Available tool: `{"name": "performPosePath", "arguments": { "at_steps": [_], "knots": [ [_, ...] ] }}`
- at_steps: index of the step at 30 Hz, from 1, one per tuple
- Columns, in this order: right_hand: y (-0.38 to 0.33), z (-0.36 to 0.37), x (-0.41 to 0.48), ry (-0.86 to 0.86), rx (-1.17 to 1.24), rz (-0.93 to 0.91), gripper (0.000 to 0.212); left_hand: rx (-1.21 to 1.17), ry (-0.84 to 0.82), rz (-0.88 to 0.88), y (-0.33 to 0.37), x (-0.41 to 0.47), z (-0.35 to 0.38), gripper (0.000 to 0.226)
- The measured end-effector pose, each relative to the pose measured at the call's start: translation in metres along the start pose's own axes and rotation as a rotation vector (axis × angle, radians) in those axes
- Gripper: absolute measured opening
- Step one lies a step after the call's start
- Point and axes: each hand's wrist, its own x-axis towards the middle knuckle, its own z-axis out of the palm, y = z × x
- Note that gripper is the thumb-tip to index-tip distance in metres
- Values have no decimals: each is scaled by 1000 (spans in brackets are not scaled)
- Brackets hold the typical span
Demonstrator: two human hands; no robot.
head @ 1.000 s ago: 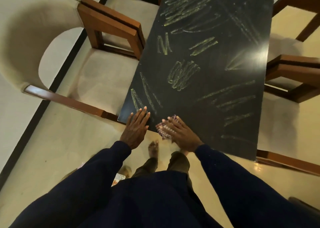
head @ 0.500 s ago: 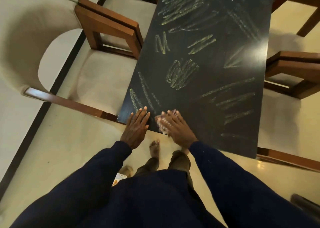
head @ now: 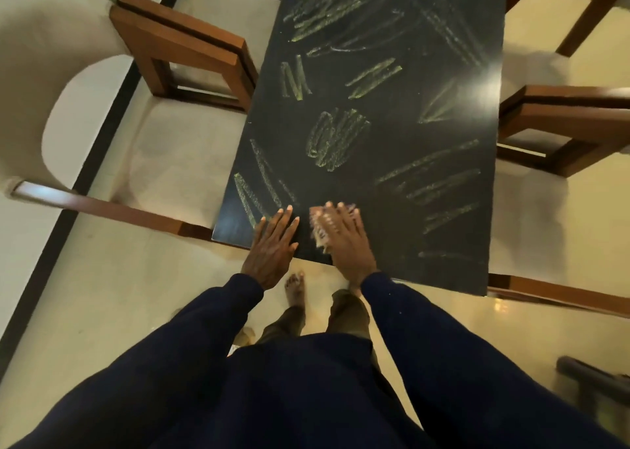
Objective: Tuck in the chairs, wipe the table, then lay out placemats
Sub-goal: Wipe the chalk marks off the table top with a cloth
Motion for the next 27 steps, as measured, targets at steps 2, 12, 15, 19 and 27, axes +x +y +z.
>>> {"name": "performPosePath", "arguments": {
  "at_steps": [2, 12, 15, 19, 27],
  "knots": [
    [19, -3, -30, -88, -16, -211, 91, 2, 8, 3, 7, 9, 0, 60],
    [104, -21, -59, 168, 36, 675, 82, 69, -88, 104, 31, 39, 14, 66],
    [73, -11, -45, 126, 39, 500, 92, 75, -113, 120, 34, 43, 15, 69],
    [88, -17, -95, -88, -15, -95, 91, 66, -138, 127, 42, 51, 17, 75],
    [171, -34, -127, 204, 49, 724, 67, 48, -206, 142, 75, 76, 21, 79]
  ]
}}
